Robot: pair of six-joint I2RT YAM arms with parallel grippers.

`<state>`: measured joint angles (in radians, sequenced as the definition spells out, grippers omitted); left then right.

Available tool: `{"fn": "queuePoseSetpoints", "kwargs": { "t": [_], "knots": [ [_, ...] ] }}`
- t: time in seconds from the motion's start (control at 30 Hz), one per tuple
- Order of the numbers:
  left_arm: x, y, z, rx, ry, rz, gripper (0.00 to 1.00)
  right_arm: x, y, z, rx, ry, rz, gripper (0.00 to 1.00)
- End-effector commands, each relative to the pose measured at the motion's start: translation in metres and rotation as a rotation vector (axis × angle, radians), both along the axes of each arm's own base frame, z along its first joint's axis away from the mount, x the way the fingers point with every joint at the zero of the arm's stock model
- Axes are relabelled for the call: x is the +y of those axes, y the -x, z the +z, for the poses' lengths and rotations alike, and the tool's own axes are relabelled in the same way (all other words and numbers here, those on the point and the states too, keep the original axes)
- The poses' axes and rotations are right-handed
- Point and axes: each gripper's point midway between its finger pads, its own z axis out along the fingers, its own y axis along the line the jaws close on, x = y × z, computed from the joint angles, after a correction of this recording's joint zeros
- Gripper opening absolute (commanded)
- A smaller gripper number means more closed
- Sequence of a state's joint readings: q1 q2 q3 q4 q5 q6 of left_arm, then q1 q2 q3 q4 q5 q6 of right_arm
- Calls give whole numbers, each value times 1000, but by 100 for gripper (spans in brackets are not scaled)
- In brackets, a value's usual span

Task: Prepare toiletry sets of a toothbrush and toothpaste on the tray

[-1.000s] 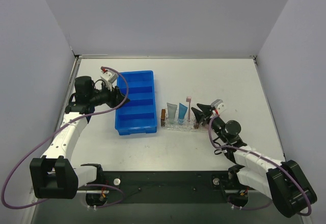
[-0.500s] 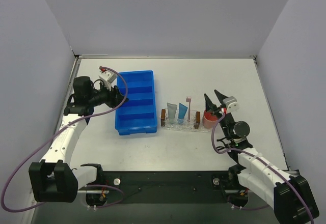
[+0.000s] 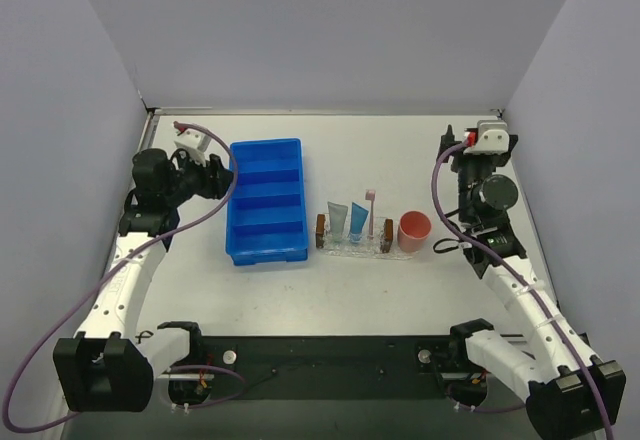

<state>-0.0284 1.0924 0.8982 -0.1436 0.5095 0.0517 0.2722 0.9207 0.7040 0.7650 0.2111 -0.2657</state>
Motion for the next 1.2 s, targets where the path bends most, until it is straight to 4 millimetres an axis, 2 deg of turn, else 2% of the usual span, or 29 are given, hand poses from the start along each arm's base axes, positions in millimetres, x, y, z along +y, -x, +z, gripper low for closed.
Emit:
{"fn": "queuePoseSetpoints", "kwargs": {
  "t": [0.0, 0.07, 0.1, 0.13, 0.17, 0.33, 0.5, 0.57, 0.63, 0.83, 0.87, 0.9, 0.93, 1.0, 1.17],
  "knots": [
    [26, -19, 56, -159, 49, 187, 60, -32, 8, -8, 129, 15, -164, 74],
    [36, -22, 62, -183, 39, 245, 66, -45, 18, -1, 134, 13, -223, 88],
    [39, -22, 64, -194, 27, 258, 70, -48, 22, -7, 169, 33, -235, 92],
    [43, -22, 65, -199, 18, 271, 72, -51, 28, -3, 165, 40, -243, 94],
    [47, -23, 75, -241, 14, 290, 75, -53, 32, -7, 183, 52, -248, 96],
    [53, -24, 91, -271, 3, 317, 86, -65, 52, -4, 172, 36, -294, 96],
    [46, -21, 89, -232, 62, 304, 88, -72, 64, -3, 144, -3, -323, 96],
    [40, -20, 80, -204, 88, 277, 89, -72, 64, -7, 136, -18, -320, 96],
    [37, -22, 81, -218, 111, 270, 90, -71, 62, -11, 139, -24, -318, 96],
    [44, -17, 74, -228, 96, 303, 91, -74, 59, -19, 170, -3, -345, 96],
    [55, -16, 78, -247, 96, 336, 91, -74, 58, -21, 174, -2, -345, 96],
    [56, -15, 83, -272, 102, 340, 91, -74, 58, -22, 176, -2, -345, 96],
    [57, -14, 78, -268, 104, 345, 91, -73, 58, -22, 179, -1, -343, 96],
    [58, -12, 84, -297, 112, 350, 91, -72, 58, -23, 182, -4, -336, 96],
    [62, -12, 84, -297, 121, 375, 91, -72, 58, -24, 191, -3, -332, 96]
  ]
}}
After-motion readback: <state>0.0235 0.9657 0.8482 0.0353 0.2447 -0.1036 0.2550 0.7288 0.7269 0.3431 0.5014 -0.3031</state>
